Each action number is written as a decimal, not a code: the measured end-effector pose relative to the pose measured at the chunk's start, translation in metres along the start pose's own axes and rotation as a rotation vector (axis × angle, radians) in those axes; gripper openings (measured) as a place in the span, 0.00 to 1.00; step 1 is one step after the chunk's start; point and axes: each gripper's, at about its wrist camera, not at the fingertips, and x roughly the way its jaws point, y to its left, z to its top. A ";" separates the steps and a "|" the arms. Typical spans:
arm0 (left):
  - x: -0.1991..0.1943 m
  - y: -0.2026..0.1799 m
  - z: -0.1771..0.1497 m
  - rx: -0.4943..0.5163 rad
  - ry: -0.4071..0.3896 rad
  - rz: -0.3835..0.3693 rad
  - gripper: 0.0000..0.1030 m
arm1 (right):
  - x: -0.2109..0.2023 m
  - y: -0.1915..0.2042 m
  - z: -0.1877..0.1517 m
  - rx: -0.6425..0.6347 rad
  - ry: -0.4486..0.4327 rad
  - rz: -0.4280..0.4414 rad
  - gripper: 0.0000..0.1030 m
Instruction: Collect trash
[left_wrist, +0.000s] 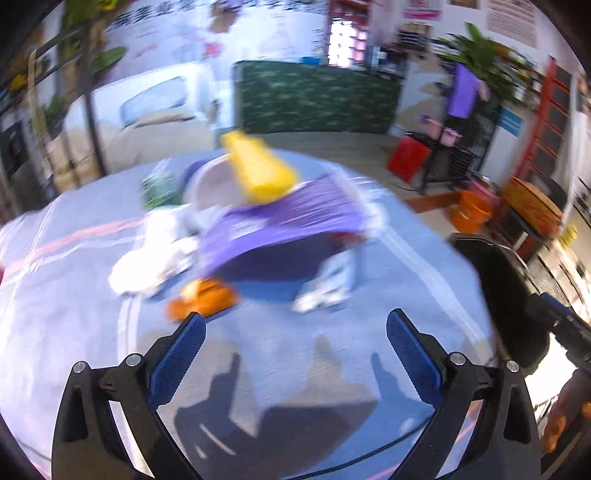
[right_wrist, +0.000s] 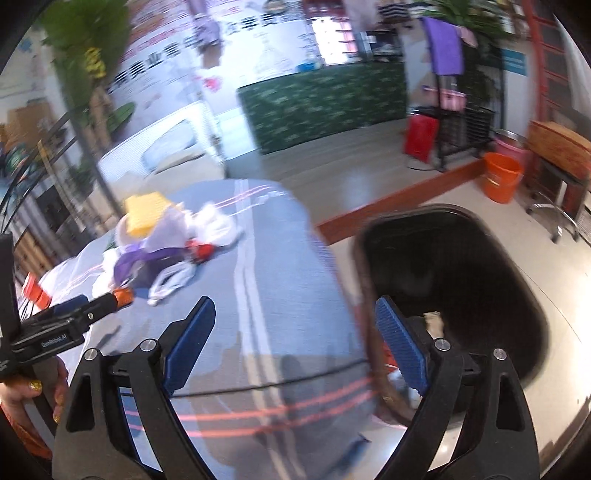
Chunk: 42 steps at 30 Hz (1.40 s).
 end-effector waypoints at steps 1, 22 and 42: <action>0.000 0.011 -0.002 -0.021 0.006 0.017 0.94 | 0.004 0.008 0.000 -0.011 0.006 0.014 0.85; 0.060 0.077 0.015 -0.076 0.145 0.040 0.67 | 0.049 0.088 0.013 -0.134 0.094 0.096 0.85; 0.020 0.107 -0.009 -0.185 0.103 0.004 0.12 | 0.130 0.137 0.020 -0.246 0.267 0.070 0.81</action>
